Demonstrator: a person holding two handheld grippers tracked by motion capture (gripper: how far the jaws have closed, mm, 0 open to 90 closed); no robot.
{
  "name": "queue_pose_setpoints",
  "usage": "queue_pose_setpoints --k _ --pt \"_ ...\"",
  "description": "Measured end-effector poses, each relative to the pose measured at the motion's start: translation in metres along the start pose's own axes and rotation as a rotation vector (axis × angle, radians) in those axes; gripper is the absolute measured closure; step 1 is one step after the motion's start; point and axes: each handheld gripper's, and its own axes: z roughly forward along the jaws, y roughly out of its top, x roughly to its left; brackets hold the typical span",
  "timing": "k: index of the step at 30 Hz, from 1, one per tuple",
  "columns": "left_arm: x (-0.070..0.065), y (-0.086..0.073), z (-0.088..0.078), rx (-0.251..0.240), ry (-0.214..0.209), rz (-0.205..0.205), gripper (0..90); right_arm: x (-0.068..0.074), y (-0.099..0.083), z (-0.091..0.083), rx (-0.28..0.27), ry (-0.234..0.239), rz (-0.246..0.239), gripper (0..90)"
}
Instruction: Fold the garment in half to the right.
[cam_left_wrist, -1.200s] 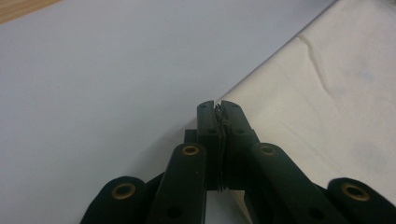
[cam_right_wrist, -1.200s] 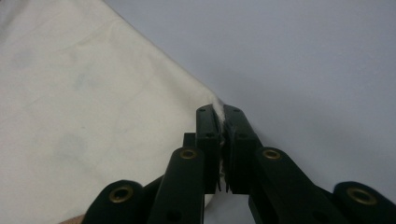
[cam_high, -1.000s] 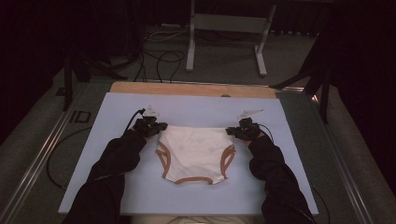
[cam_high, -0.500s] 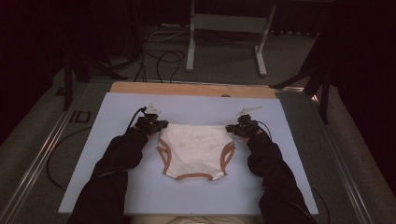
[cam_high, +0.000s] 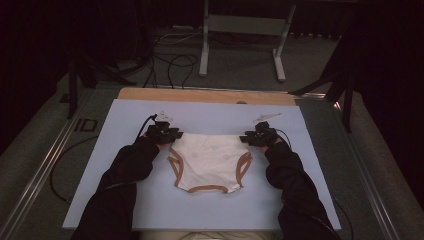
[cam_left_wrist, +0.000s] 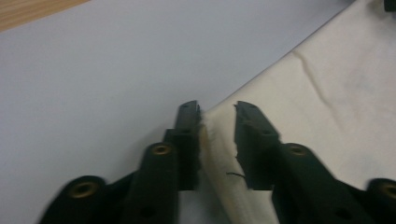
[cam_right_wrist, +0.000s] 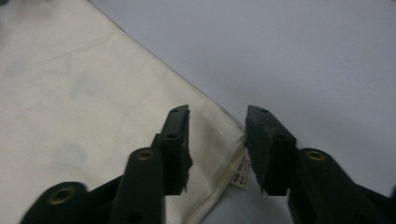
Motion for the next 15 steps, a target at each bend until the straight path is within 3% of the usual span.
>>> queue_pose_setpoints --k 2,3,4,10,15 --pt "-0.002 0.001 -0.001 -0.006 -0.006 -0.003 60.5 0.001 0.001 -0.001 -0.009 -0.002 0.001 47.7" --pt "-0.002 0.001 -0.001 -0.006 -0.006 -0.003 58.0 0.001 0.001 -0.001 -0.009 -0.002 0.001 47.7" --pt "-0.004 0.003 -0.002 -0.008 -0.006 0.001 54.2 0.002 0.002 -0.003 -0.019 -0.001 0.001 39.4" --pt "-0.008 0.006 -0.007 -0.004 -0.011 0.008 37.7 0.007 0.004 -0.008 -0.044 0.021 0.011 24.6" --pt "-0.01 0.006 -0.012 -0.01 -0.017 0.01 29.8 0.01 0.007 -0.01 -0.039 0.044 0.016 16.0"
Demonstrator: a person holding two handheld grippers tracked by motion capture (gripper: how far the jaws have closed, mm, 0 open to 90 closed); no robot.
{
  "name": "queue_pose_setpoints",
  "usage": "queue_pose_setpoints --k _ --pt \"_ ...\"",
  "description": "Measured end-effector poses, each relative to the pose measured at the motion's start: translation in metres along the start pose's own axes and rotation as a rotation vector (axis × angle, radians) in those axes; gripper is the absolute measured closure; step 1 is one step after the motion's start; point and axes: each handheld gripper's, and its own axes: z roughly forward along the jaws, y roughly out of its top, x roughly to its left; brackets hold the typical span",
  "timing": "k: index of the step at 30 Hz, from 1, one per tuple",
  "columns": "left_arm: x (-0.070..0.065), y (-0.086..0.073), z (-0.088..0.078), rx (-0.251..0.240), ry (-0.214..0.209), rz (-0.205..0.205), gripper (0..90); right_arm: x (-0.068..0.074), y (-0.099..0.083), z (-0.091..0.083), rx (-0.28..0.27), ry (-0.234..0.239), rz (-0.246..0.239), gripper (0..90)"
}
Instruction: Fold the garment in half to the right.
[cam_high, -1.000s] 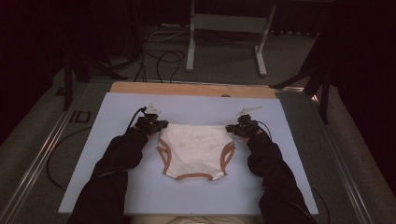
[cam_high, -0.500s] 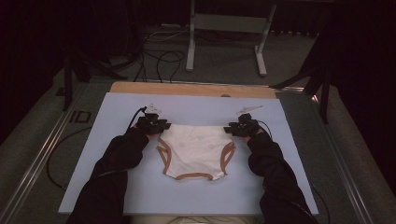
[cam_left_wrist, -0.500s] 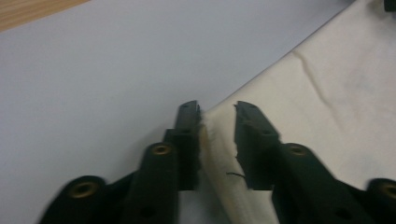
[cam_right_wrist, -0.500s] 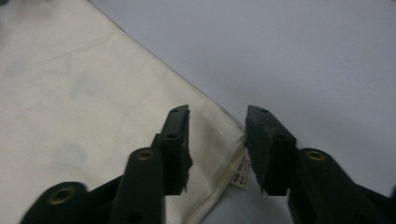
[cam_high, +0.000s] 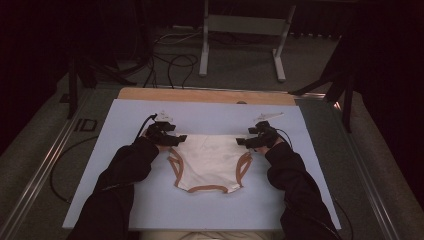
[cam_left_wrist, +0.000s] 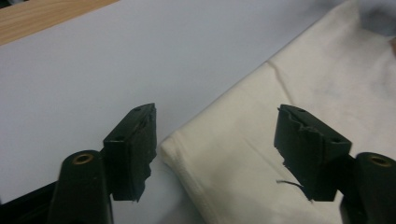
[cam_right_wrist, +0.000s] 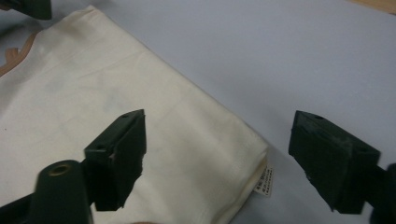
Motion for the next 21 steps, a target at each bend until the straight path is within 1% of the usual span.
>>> queue_pose_setpoints --k 1,3,5,7,9,10,11,12,13,15,16,17,18,19,20,21 --pt "-0.001 0.0 -0.003 -0.006 -0.006 -0.005 27.1 0.001 0.0 -0.001 -0.003 0.013 0.003 13.7" --pt "-0.002 0.0 -0.005 -0.007 -0.022 -0.003 23.5 0.003 0.001 -0.002 -0.004 0.023 -0.002 13.1" --pt "-0.003 -0.001 -0.007 -0.006 -0.046 -0.005 17.2 0.006 0.002 -0.003 -0.008 0.017 -0.018 13.1" --pt "-0.004 -0.002 -0.01 -0.011 -0.06 -0.005 15.0 0.009 0.004 -0.004 -0.017 0.018 -0.03 13.0" --pt "-0.005 -0.003 -0.013 -0.006 -0.077 0.0 9.6 0.013 0.006 -0.005 -0.035 0.016 -0.04 11.8" --pt "-0.006 -0.003 -0.014 -0.003 -0.084 0.009 7.0 0.014 0.007 -0.006 -0.035 0.018 -0.044 11.8" --pt "-0.007 -0.004 -0.015 -0.003 -0.083 0.012 3.8 0.016 0.008 -0.006 -0.041 0.015 -0.05 11.8" --pt "-0.007 -0.004 -0.015 -0.003 -0.083 0.012 2.9 0.018 0.009 -0.007 -0.041 0.016 -0.056 11.8" --pt "-0.009 -0.004 -0.018 -0.007 -0.092 0.022 0.8 0.02 0.01 -0.007 -0.044 0.02 -0.062 11.7" --pt "-0.011 -0.005 -0.022 -0.006 -0.11 0.019 0.3 0.022 0.012 -0.007 -0.05 0.026 -0.068 11.7" --pt "-0.011 -0.005 -0.022 -0.006 -0.11 0.019 0.2 0.022 0.012 -0.007 -0.05 0.026 -0.068 11.7" --pt "-0.013 -0.006 -0.026 -0.009 -0.12 0.027 0.2 0.025 0.014 -0.008 -0.049 0.03 -0.073 11.7" --pt "-0.013 -0.006 -0.026 -0.009 -0.12 0.027 0.2 0.025 0.014 -0.008 -0.052 0.034 -0.078 11.7" --pt "-0.015 -0.006 -0.03 -0.009 -0.129 0.037 0.2 0.026 0.015 -0.008 -0.049 0.043 -0.085 11.7" --pt "-0.017 -0.006 -0.033 -0.009 -0.139 0.036 0.2 0.027 0.016 -0.008 -0.048 0.044 -0.091 12.1" --pt "-0.018 -0.007 -0.034 -0.013 -0.135 0.035 0.1 0.028 0.017 -0.008 -0.041 0.05 -0.103 13.2"
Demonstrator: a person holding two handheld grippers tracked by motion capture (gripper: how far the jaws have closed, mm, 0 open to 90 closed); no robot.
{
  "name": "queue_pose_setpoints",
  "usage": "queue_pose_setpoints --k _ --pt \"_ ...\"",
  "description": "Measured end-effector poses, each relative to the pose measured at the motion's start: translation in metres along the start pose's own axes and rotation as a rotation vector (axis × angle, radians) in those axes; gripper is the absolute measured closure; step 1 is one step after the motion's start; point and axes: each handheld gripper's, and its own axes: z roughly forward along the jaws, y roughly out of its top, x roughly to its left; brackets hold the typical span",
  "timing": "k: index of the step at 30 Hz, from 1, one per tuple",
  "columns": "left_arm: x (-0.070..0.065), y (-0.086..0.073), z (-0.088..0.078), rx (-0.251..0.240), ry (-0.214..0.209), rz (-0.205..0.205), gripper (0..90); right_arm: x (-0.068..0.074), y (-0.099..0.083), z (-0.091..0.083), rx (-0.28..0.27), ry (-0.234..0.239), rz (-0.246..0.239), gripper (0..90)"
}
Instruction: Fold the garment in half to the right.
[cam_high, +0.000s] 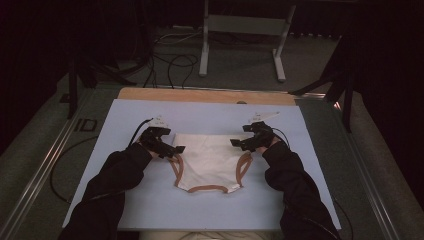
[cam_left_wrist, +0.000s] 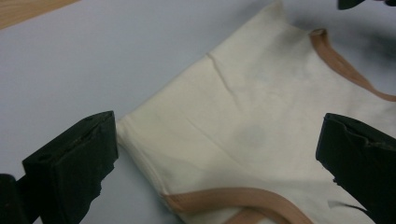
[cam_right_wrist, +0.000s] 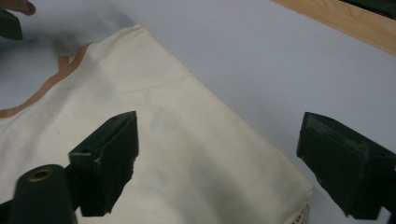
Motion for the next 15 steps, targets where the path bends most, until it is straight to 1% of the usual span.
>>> queue_pose_setpoints --k 1,3,4,6,7,9,10,11,13,14,15 --pt "-0.002 0.0 -0.002 -0.006 -0.009 0.002 0.2 0.0 0.001 0.0 0.0 0.005 -0.003 13.2" --pt "-0.003 0.0 -0.004 -0.004 -0.011 0.009 0.2 0.002 0.002 0.0 0.002 0.009 -0.011 13.4" --pt "-0.007 -0.001 -0.007 -0.013 -0.02 0.018 0.2 0.004 0.004 0.0 0.005 0.01 -0.013 13.8" --pt "-0.011 -0.002 -0.011 -0.018 -0.018 0.033 0.1 0.005 0.005 0.0 0.002 0.022 -0.012 14.0" --pt "-0.013 -0.002 -0.014 -0.022 -0.026 0.038 0.1 0.006 0.006 0.0 0.0 0.021 -0.012 14.1" --pt "-0.015 -0.003 -0.016 -0.024 -0.021 0.044 0.1 0.007 0.007 0.0 -0.001 0.019 -0.017 14.2" --pt "-0.018 -0.003 -0.02 -0.024 -0.032 0.05 0.1 0.009 0.009 0.0 0.001 0.021 -0.02 14.2" --pt "-0.021 -0.004 -0.022 -0.027 -0.031 0.06 0.1 0.009 0.01 0.0 0.001 0.018 -0.021 14.2" --pt "-0.025 -0.005 -0.026 -0.031 -0.04 0.065 0.1 0.011 0.012 0.001 -0.001 0.027 -0.023 14.2" --pt "-0.026 -0.006 -0.027 -0.029 -0.039 0.075 0.1 0.012 0.014 0.001 0.0 0.027 -0.024 14.2" --pt "-0.026 -0.006 -0.027 -0.029 -0.039 0.075 0.1 0.012 0.015 0.001 0.0 0.029 -0.027 14.1"
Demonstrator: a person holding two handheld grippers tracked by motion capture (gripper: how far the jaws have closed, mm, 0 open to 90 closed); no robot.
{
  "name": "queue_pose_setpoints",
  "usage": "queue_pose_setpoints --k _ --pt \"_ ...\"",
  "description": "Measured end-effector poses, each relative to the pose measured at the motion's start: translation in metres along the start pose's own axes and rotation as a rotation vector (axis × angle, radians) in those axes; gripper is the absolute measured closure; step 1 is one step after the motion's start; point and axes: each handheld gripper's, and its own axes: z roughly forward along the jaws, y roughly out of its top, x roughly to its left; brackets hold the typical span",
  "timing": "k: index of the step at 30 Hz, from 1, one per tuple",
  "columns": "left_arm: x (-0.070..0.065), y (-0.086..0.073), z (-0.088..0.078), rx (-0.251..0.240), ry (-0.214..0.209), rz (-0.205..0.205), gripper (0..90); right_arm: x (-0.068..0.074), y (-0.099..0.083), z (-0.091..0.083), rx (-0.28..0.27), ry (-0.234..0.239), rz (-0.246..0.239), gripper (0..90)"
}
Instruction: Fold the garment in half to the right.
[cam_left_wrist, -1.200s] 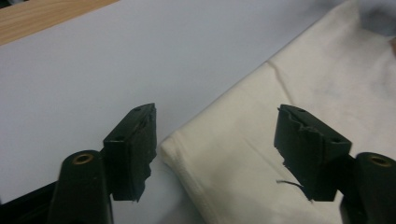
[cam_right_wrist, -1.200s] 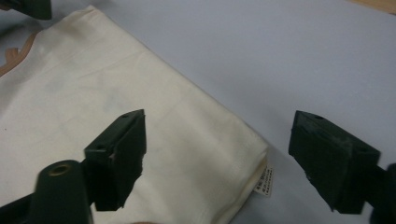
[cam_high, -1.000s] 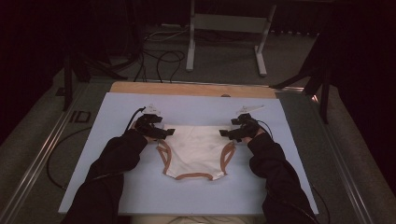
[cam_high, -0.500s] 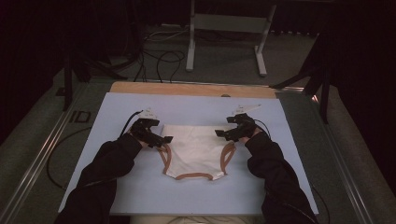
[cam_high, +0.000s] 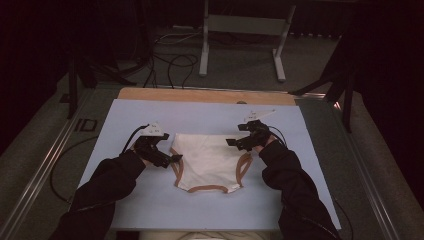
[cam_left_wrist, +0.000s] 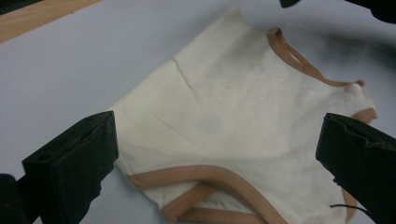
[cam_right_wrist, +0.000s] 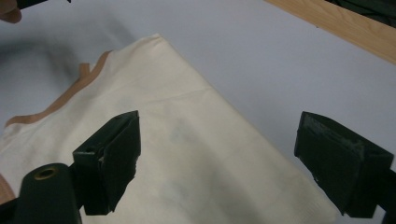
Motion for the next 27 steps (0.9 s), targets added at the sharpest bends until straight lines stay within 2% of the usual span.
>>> queue_pose_setpoints --k 2,5,8,10,14,20,21,22,27 --pt "-0.007 -0.001 -0.004 -0.002 -0.008 0.019 0.1 0.001 0.002 0.001 0.003 0.01 0.001 13.9" --pt "-0.012 -0.002 -0.007 -0.008 -0.012 0.025 0.1 0.004 0.007 0.003 0.012 0.016 -0.007 13.6" --pt "-0.018 -0.004 -0.009 -0.004 -0.004 0.081 0.3 0.008 0.012 0.005 0.015 0.022 -0.021 13.6" --pt "-0.022 -0.004 -0.009 -0.003 0.0 0.099 0.6 0.011 0.015 0.007 0.022 0.025 -0.024 13.6" --pt "-0.029 -0.007 -0.011 0.003 -0.008 0.124 0.6 0.016 0.021 0.01 0.03 0.043 -0.027 13.6" --pt "-0.036 -0.012 -0.015 0.029 -0.04 0.134 2.0 0.024 0.028 0.019 0.038 0.052 -0.039 13.6" --pt "-0.04 -0.015 -0.015 0.019 -0.052 0.157 2.3 0.025 0.029 0.021 0.038 0.059 -0.041 13.6" --pt "-0.042 -0.016 -0.015 0.02 -0.049 0.169 3.3 0.026 0.029 0.022 0.041 0.061 -0.043 13.5" --pt "-0.051 -0.022 -0.014 0.016 -0.05 0.181 3.8 0.032 0.032 0.033 0.052 0.088 -0.045 13.6"
